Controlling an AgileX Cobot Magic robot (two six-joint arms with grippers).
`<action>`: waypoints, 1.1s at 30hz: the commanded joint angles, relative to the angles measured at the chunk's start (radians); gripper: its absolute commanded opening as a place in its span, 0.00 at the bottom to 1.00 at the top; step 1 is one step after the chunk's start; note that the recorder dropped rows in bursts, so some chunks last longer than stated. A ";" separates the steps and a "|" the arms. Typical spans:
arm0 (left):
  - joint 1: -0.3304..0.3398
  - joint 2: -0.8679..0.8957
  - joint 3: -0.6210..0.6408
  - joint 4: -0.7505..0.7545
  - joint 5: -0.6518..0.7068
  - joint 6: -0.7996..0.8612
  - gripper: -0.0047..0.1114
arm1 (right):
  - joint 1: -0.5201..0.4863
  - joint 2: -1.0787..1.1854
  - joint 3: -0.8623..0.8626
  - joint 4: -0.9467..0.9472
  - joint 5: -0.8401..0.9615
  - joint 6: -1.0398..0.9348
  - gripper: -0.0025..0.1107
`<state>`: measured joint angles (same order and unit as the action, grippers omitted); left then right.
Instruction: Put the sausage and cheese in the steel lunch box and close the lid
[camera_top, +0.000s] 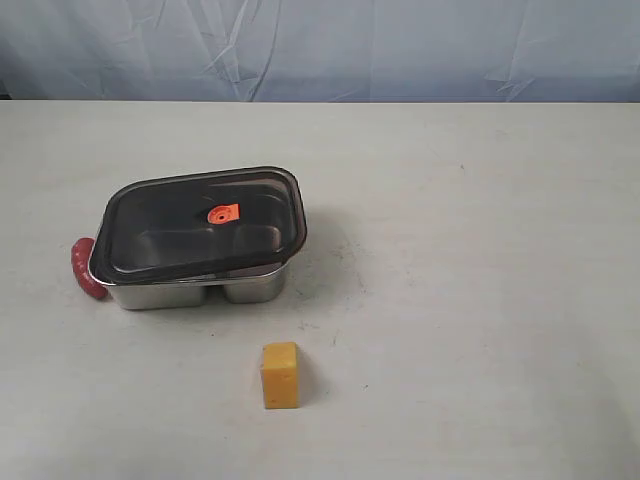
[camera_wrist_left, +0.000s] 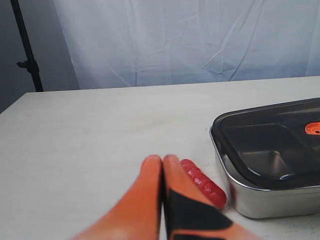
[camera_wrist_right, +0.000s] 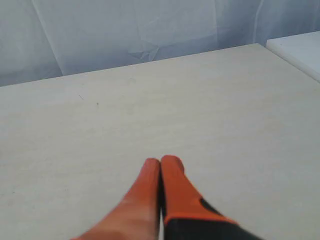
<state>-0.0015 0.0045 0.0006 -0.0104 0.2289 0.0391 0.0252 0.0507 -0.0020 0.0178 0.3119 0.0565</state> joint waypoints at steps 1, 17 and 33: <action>-0.003 -0.005 -0.001 -0.007 -0.002 -0.003 0.04 | -0.006 -0.003 0.002 -0.018 -0.076 -0.004 0.01; -0.003 -0.005 -0.001 -0.007 -0.002 -0.003 0.04 | -0.006 -0.003 0.002 -0.004 -0.331 0.003 0.01; -0.003 -0.005 -0.001 -0.007 -0.002 -0.003 0.04 | 0.000 0.021 -0.107 0.787 -0.125 0.211 0.01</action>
<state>-0.0015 0.0045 0.0006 -0.0104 0.2289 0.0391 0.0252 0.0530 -0.0296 0.7993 0.1051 0.3251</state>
